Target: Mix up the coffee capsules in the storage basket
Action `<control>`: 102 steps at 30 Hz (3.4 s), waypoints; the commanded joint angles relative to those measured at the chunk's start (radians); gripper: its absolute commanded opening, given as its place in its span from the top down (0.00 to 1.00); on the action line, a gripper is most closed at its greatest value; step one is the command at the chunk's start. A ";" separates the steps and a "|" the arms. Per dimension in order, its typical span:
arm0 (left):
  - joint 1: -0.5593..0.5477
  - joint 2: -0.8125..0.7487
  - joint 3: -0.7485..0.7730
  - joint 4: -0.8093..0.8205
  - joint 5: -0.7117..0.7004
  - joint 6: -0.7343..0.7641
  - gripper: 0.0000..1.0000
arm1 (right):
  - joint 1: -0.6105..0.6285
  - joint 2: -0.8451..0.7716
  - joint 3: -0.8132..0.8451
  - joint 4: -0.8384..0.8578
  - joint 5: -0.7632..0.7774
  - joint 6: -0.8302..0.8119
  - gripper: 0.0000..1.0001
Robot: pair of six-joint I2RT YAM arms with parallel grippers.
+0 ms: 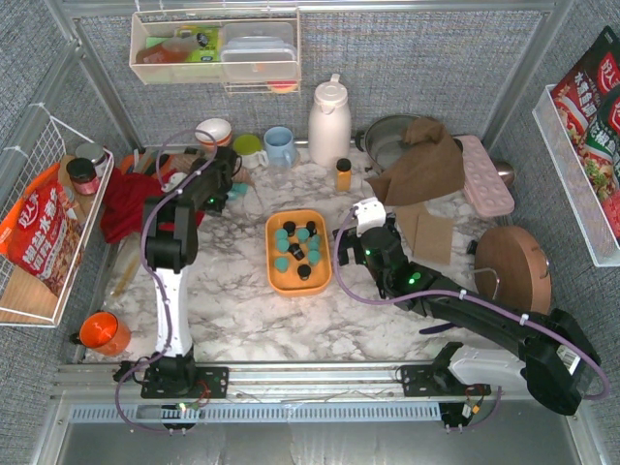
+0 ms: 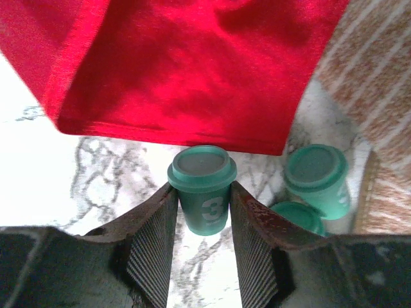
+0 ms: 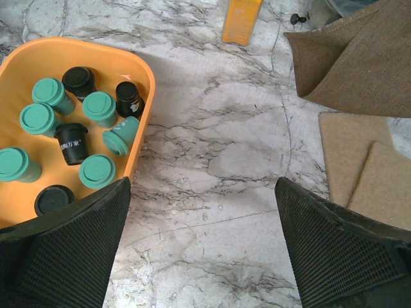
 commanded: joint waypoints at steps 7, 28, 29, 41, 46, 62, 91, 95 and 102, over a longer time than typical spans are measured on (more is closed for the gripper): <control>0.000 -0.206 -0.251 0.277 0.020 0.290 0.56 | 0.000 0.007 0.010 0.010 -0.004 0.011 0.01; -0.180 -0.899 -0.998 1.175 0.295 1.164 0.69 | -0.001 0.028 0.031 -0.007 -0.048 0.027 0.01; -0.196 -0.928 -1.040 1.235 0.326 1.209 0.70 | -0.001 0.028 0.034 -0.009 -0.052 0.030 0.01; -0.351 -1.241 -1.490 1.720 0.635 1.486 0.71 | 0.009 -0.008 0.150 -0.228 -0.186 0.101 0.01; -0.426 -1.285 -1.626 1.900 0.761 1.571 0.71 | 0.028 0.006 0.225 -0.258 -0.280 0.169 0.08; -0.581 -1.214 -1.724 2.071 0.825 1.847 0.67 | 0.142 0.171 0.363 -0.194 -0.446 0.352 0.16; -0.595 -1.196 -1.722 2.011 0.771 1.819 0.25 | 0.146 0.346 0.405 -0.301 -0.377 0.304 0.87; -0.594 -1.260 -1.762 2.044 0.616 1.775 0.15 | 0.144 0.373 0.407 -0.344 -0.282 0.286 0.87; -0.593 -1.347 -1.749 1.918 0.165 1.596 0.13 | 0.144 0.460 0.427 -0.434 -0.180 0.241 0.86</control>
